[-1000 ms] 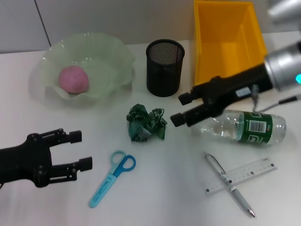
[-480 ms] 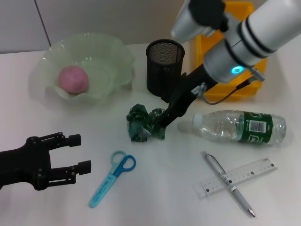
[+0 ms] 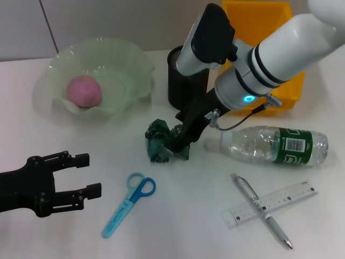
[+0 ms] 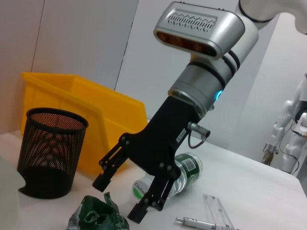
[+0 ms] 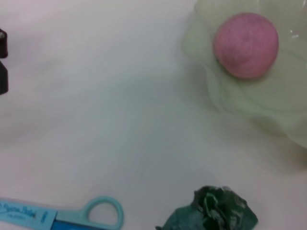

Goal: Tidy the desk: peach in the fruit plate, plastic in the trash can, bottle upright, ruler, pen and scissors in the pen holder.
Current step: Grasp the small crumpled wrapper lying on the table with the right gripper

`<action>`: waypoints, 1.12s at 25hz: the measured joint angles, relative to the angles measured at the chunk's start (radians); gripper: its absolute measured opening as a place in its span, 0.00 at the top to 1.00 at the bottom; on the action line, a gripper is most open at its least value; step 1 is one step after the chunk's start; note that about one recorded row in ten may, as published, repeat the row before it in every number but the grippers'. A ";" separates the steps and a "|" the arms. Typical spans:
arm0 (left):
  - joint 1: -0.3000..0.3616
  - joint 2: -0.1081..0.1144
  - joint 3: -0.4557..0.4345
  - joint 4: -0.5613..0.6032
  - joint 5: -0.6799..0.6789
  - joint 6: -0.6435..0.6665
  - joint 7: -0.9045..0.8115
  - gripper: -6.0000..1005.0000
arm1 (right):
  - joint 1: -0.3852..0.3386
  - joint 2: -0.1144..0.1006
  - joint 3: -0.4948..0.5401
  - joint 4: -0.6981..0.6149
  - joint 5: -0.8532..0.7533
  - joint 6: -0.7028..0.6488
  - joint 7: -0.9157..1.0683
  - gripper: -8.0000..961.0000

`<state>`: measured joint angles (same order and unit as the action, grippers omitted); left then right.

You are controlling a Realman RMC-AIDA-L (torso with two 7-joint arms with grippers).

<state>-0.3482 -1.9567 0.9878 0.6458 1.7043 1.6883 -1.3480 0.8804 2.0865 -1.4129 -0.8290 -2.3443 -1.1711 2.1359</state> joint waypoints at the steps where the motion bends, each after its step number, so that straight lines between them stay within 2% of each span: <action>1: 0.000 0.000 0.000 0.000 0.000 0.000 0.000 0.19 | 0.001 0.000 -0.003 0.011 0.011 0.011 -0.010 0.14; 15: 0.000 0.002 -0.014 0.000 0.004 0.002 0.000 0.19 | 0.012 0.001 -0.019 0.125 0.099 0.085 -0.088 0.14; 26: 0.003 0.006 -0.024 0.000 0.006 0.010 0.000 0.19 | 0.002 0.000 -0.008 0.142 0.110 0.102 -0.093 0.32; 28: 0.004 0.007 -0.024 0.000 0.006 0.011 -0.001 0.19 | 0.000 -0.001 -0.008 0.140 0.112 0.096 -0.093 0.41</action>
<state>-0.3446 -1.9501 0.9640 0.6458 1.7105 1.6994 -1.3485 0.8805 2.0857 -1.4206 -0.6891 -2.2320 -1.0755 2.0432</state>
